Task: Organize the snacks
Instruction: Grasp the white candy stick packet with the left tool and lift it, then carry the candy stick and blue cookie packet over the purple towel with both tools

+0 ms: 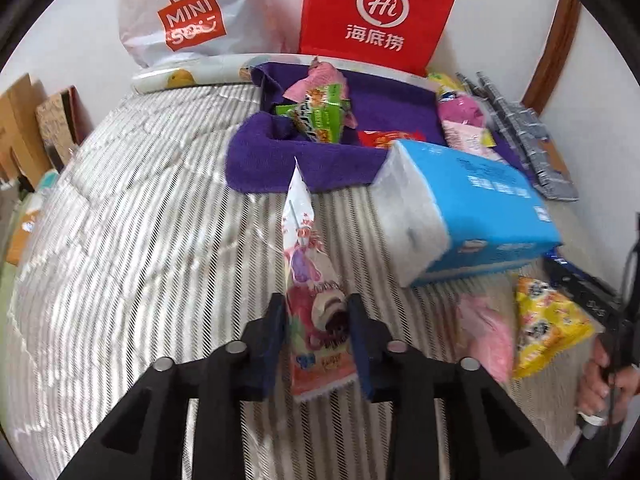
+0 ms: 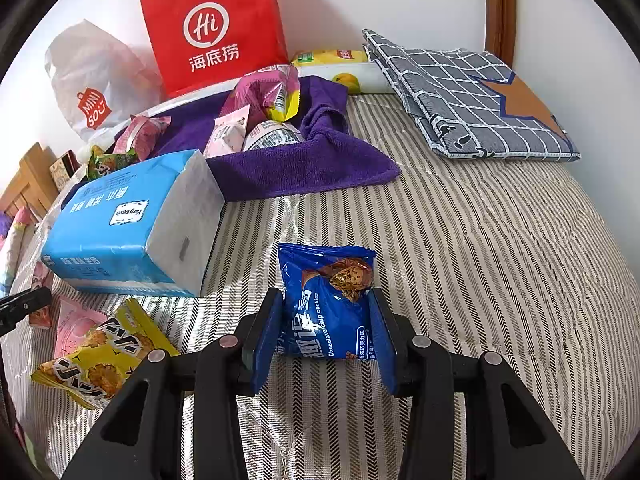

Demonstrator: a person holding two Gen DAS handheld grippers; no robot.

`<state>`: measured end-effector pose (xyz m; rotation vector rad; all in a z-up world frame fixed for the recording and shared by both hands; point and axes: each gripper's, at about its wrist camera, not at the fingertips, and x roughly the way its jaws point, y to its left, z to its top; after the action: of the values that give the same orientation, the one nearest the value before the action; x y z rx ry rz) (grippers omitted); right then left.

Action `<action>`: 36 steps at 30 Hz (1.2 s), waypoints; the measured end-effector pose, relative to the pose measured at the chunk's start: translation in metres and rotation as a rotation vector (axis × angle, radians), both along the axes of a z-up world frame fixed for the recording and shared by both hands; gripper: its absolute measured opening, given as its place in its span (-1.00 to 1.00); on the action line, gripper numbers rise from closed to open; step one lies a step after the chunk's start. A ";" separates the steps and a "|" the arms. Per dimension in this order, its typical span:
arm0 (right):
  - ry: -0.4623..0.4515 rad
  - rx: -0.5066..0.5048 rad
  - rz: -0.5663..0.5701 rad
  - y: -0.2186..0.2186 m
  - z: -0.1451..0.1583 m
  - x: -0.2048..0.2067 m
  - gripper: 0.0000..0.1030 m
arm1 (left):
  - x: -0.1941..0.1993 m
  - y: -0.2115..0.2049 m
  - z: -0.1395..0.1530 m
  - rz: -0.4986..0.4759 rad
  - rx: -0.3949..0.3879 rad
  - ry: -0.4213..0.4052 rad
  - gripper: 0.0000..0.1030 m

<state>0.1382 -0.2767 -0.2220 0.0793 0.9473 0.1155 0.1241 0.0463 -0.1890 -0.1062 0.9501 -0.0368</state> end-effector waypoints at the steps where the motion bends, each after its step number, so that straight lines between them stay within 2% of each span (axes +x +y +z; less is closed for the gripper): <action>1: 0.000 -0.002 0.000 0.000 0.000 0.000 -0.15 | 0.003 -0.003 -0.001 0.007 0.026 -0.009 -0.33; 3: 0.001 -0.004 0.001 0.001 0.000 0.000 -0.14 | 0.008 -0.006 -0.004 0.024 0.081 -0.019 -0.33; 5: 0.001 -0.013 0.002 0.002 0.000 0.000 -0.14 | 0.012 -0.007 -0.006 0.023 0.099 -0.025 -0.56; 6: 0.002 -0.020 0.004 0.003 0.000 0.000 -0.13 | 0.013 -0.007 -0.007 0.024 0.103 -0.028 -0.59; 10: 0.005 -0.039 0.012 0.006 -0.001 0.001 -0.07 | 0.009 -0.003 -0.008 0.044 0.092 -0.073 -0.58; 16: 0.006 -0.019 0.021 0.005 -0.001 0.001 0.00 | 0.011 -0.002 -0.007 0.047 0.083 -0.072 -0.54; 21: 0.011 -0.066 0.053 0.014 -0.002 0.002 0.15 | 0.010 -0.001 -0.008 0.039 0.063 -0.072 -0.52; 27: 0.014 -0.037 0.048 0.010 -0.001 0.002 0.16 | 0.010 -0.005 -0.008 0.032 0.079 -0.070 -0.46; 29: 0.012 -0.046 0.047 0.010 -0.001 0.001 0.13 | 0.010 -0.005 -0.008 0.031 0.082 -0.071 -0.48; 30: 0.011 -0.048 0.041 0.010 -0.001 0.001 0.07 | 0.010 -0.004 -0.008 0.035 0.086 -0.072 -0.60; 31: 0.008 -0.052 0.028 0.009 -0.001 0.001 -0.02 | 0.010 -0.003 -0.007 0.034 0.077 -0.074 -0.62; 36: 0.004 -0.012 -0.004 -0.001 0.001 0.001 -0.21 | 0.007 0.006 -0.005 0.019 0.010 -0.066 -0.64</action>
<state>0.1396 -0.2774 -0.2214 0.0705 0.9512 0.1055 0.1311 0.0520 -0.1938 -0.1041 0.8831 -0.0184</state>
